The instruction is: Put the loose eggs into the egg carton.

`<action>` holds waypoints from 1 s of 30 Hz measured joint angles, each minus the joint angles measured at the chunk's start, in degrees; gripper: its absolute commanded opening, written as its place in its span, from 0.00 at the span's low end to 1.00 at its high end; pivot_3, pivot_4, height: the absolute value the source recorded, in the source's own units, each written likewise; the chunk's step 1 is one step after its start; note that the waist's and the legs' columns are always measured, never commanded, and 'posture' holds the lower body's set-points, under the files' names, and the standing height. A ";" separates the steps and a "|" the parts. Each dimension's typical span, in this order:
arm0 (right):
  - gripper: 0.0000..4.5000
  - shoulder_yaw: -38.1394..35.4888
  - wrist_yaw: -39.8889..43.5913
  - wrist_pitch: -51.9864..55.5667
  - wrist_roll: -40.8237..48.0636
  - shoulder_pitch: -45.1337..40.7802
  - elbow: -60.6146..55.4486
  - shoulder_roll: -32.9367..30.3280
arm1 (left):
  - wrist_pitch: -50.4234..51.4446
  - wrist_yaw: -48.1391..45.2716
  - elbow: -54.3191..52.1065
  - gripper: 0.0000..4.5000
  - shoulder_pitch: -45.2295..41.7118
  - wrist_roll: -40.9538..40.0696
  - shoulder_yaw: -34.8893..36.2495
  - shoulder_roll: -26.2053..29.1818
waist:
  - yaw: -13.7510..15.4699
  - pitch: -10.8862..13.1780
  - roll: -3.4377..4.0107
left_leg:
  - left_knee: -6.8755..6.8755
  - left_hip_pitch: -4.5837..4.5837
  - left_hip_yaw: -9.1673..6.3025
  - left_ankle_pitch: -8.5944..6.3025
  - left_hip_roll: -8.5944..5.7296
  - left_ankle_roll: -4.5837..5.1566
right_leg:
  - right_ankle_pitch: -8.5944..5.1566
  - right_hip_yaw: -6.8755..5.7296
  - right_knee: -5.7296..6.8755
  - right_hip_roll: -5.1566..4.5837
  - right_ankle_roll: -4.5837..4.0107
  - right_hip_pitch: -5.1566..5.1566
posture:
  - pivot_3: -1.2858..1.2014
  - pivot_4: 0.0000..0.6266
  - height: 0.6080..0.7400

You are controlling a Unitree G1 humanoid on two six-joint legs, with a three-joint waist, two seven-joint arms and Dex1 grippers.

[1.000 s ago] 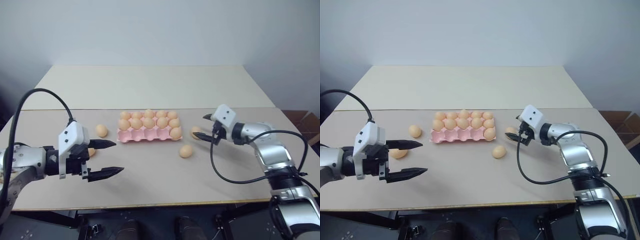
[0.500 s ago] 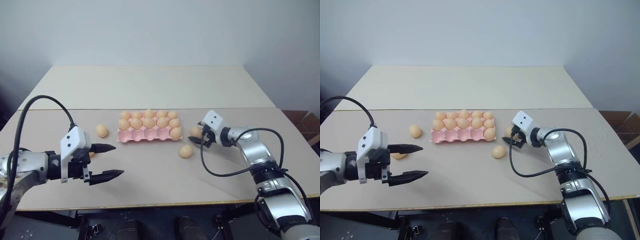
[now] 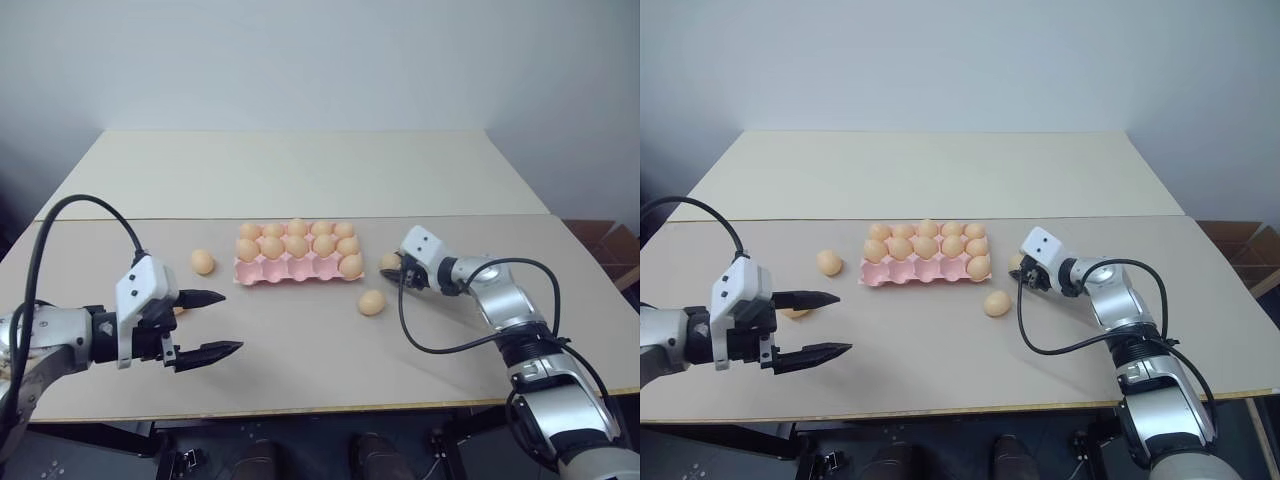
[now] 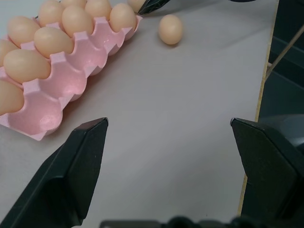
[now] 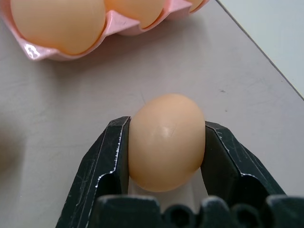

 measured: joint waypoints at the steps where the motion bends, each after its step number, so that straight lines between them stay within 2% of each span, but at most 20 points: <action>1: 0.43 0.01 -0.16 -0.17 -0.40 0.03 -0.63 -0.04 | 0.00 0.01 0.00 1.00 0.24 0.12 0.36 0.00 | -0.01 0.00 0.00 | 0.00 0.00 0.00 0.00 0.00 0.00 | 0.00 0.00 0.00 0.00 0.00 0.00 | 0.52 0.24 1.00; 8: 0.43 -0.18 -0.83 -0.24 -0.26 -0.92 -12.41 -0.95 | 0.00 -0.77 0.35 1.00 4.42 1.39 5.38 0.31 | -0.09 0.01 0.01 | -0.01 0.01 0.00 0.00 0.05 0.00 | -0.03 -0.02 0.00 0.04 -0.04 -0.02 | 0.52 0.24 1.00; 13: 0.43 1.52 0.11 2.71 2.83 -3.03 -20.19 6.94 | -0.08 -1.92 1.49 1.00 7.72 3.65 9.09 0.81 | -0.53 0.00 0.01 | -0.01 0.01 -0.02 0.00 0.20 -0.01 | 0.01 -0.05 0.04 0.17 -0.07 -0.07 | 0.52 0.24 1.00; 20: 0.43 5.53 0.11 2.95 2.00 -3.26 -19.12 11.24 | 0.28 -1.54 -0.71 1.00 11.05 3.53 11.15 -0.17 | -0.05 0.00 0.00 | -0.02 -0.03 0.01 -0.01 0.20 -0.01 | -0.03 -0.04 -0.03 0.15 -0.23 -0.06 | 0.52 0.24 1.00; 28: 0.99 6.29 0.01 2.90 0.74 -3.26 -14.87 11.32 | 1.10 -0.22 -2.52 1.00 13.28 3.38 12.39 -1.05 | -0.05 0.00 0.00 | -0.02 -0.01 0.01 0.00 0.22 -0.02 | -0.09 -0.05 0.00 0.16 -0.37 -0.08 | 0.52 0.24 1.00; 30: 0.99 6.29 0.01 2.85 0.74 -3.26 -14.75 11.31 | 1.13 0.06 -2.52 1.00 13.29 3.37 12.39 -1.20 | -0.11 0.00 0.00 | -0.02 -0.01 0.01 0.00 0.24 -0.02 | -0.08 -0.05 -0.01 0.18 -0.36 -0.09 | 0.52 0.24 1.00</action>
